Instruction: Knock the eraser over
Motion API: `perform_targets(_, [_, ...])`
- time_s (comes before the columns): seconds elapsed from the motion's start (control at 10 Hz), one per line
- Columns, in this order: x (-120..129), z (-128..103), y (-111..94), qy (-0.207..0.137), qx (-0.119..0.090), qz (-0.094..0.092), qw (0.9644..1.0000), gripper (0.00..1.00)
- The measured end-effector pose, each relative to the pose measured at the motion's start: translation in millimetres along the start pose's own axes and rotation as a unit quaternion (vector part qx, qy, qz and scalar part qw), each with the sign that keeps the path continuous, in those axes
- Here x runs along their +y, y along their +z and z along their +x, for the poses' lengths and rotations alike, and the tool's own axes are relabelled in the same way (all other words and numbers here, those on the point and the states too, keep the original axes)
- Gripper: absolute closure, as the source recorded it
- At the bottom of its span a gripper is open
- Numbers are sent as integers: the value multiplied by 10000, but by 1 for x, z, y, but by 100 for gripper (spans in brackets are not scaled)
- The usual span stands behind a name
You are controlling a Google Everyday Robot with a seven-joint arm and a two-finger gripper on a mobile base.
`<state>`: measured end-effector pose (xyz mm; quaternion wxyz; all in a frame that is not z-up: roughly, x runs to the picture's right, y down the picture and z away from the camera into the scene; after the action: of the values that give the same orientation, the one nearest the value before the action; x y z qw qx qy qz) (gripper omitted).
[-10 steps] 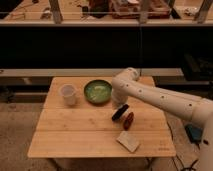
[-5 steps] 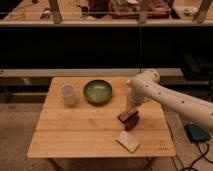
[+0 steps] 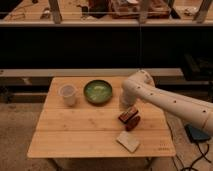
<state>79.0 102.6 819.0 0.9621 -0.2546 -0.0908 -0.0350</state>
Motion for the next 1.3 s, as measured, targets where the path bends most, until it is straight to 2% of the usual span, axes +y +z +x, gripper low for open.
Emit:
perform_targets(0.1, [-2,-30,5,-40,-36,-4,10000,69])
perform_targets(0.4, [-5,-74,13,-126,-114,-4,9999,69])
perform_targets(1.3, [-4,-79,15,-161,-156,-9,9997,69])
